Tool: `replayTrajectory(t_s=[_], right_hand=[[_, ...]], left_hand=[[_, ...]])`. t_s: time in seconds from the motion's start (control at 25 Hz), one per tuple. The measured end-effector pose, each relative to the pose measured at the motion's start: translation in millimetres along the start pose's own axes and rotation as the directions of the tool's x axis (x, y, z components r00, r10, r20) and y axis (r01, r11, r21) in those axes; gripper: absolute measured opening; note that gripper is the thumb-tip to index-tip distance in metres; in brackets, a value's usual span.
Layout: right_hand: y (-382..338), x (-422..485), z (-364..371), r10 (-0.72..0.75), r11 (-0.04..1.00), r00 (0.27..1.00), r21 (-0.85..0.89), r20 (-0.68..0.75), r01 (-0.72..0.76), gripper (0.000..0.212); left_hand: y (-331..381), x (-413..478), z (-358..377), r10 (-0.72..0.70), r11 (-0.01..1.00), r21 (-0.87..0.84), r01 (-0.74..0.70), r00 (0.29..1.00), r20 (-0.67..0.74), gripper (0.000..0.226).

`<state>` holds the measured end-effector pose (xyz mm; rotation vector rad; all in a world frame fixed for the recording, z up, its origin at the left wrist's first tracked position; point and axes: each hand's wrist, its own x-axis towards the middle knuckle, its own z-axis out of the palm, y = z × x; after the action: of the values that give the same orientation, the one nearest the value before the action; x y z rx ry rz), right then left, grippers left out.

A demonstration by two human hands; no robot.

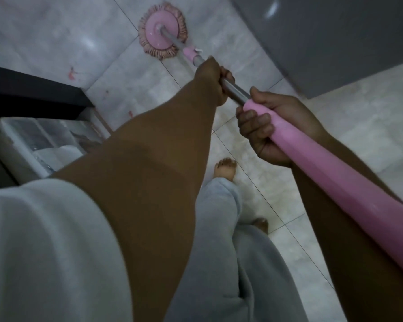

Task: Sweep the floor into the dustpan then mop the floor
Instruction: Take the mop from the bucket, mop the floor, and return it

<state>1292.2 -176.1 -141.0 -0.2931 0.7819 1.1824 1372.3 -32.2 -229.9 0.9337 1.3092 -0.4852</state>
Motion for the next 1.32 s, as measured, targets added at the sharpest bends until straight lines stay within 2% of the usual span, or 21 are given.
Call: replayTrajectory(t_s=[0.16, 0.4, 0.6, 0.72, 0.84, 0.96, 1.2, 1.32], right_hand=[[27.2, -39.2, -33.6, -0.029, 0.999, 0.999, 0.041, 0.025, 0.028, 0.030], [98.8, -154.4, -121.2, -0.108, 0.985, 0.992, 0.141, 0.063, 0.098, 0.030], [180.1, -249.3, -179.5, -0.171, 0.935, 0.980, 0.328, 0.097, 0.131, 0.028], [207.2, -272.6, -192.0, -0.193, 0.921, 0.977, 0.360, 0.092, 0.148, 0.029], [196.4, -265.4, -183.3, -0.186, 0.932, 0.981, 0.327, 0.062, 0.156, 0.031], [159.1, -238.5, -157.4, -0.177, 0.950, 0.984, 0.259, -0.009, 0.173, 0.030], [43.6, -121.1, -52.5, -0.155, 0.984, 0.988, 0.081, -0.010, 0.155, 0.029], [-3.1, -57.7, 1.3, -0.171, 0.982, 0.985, 0.078, -0.016, 0.172, 0.029]], left_hand=[[-47.1, -24.9, 9.1, -0.031, 0.999, 0.020, 0.030, 0.999, 0.025, 0.038], [-186.3, -96.4, 46.1, -0.069, 0.991, 0.120, 0.052, 0.988, 0.141, 0.037], [-304.8, -158.0, 62.5, -0.203, 0.957, 0.250, 0.147, 0.954, 0.219, 0.036], [-334.9, -175.7, 60.2, -0.265, 0.936, 0.290, 0.198, 0.941, 0.211, 0.033], [-323.0, -171.0, 60.7, -0.253, 0.940, 0.287, 0.186, 0.943, 0.218, 0.032], [-277.8, -150.2, 67.9, -0.224, 0.945, 0.287, 0.156, 0.949, 0.223, 0.035], [-99.3, -74.0, 72.6, -0.095, 0.983, 0.177, 0.049, 0.962, 0.257, 0.032], [-12.8, -39.5, 65.0, -0.050, 0.988, 0.155, 0.008, 0.963, 0.266, 0.033]])
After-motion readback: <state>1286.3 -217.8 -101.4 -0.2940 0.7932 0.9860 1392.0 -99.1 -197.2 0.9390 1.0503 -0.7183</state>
